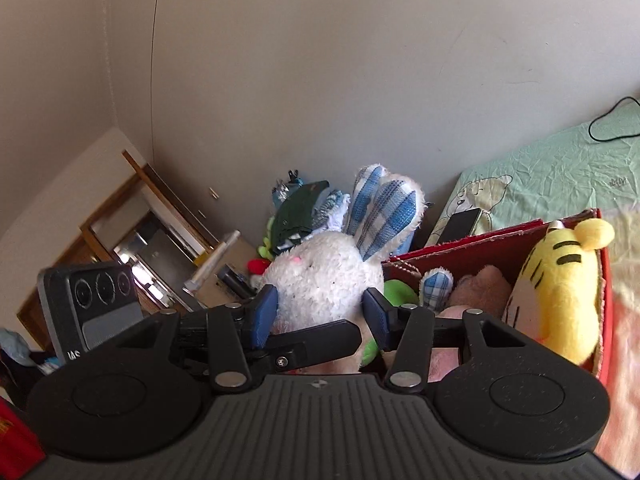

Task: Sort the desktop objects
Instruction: 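Lift the white bunny with the right gripper and carry it over the red box, then lower the white bunny into the red box and open the right gripper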

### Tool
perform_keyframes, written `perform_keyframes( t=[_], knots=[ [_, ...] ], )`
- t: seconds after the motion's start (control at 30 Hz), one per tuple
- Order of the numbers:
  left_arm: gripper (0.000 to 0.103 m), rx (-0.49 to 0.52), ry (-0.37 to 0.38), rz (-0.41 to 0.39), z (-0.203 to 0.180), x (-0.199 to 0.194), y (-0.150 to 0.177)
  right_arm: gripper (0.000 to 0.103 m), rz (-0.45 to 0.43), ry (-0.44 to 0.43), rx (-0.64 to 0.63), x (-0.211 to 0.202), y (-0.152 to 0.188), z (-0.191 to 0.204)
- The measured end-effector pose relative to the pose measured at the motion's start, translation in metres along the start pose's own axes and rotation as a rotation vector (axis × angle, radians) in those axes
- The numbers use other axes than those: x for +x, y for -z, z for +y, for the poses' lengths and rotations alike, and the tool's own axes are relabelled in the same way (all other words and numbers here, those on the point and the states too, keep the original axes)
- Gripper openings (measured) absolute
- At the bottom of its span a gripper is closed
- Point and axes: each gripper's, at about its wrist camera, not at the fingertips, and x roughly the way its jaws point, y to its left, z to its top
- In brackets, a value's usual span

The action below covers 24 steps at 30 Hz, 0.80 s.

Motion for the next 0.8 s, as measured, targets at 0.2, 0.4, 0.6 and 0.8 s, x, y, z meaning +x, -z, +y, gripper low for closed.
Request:
perform_keyframes(
  t=[0.2, 0.4, 0.6, 0.8],
  knots=[
    [0.081, 0.054, -0.046, 0.045, 0.01, 0.024, 0.016, 0.051, 0.038, 0.09, -0.121, 0.019, 0.015, 0.007],
    [0.08, 0.1, -0.055, 0.115, 0.01, 0.041, 0.035, 0.049, 0.076, 0.151, -0.223, 0.018, 0.023, 0.014],
    [0.084, 0.139, -0.079, 0.134, 0.012, 0.042, 0.046, 0.048, 0.109, 0.167, -0.339, 0.024, 0.035, 0.02],
    [0.084, 0.136, -0.061, 0.155, 0.017, 0.033, 0.05, 0.049, 0.189, 0.13, -0.265, 0.029, 0.035, 0.012]
  ],
)
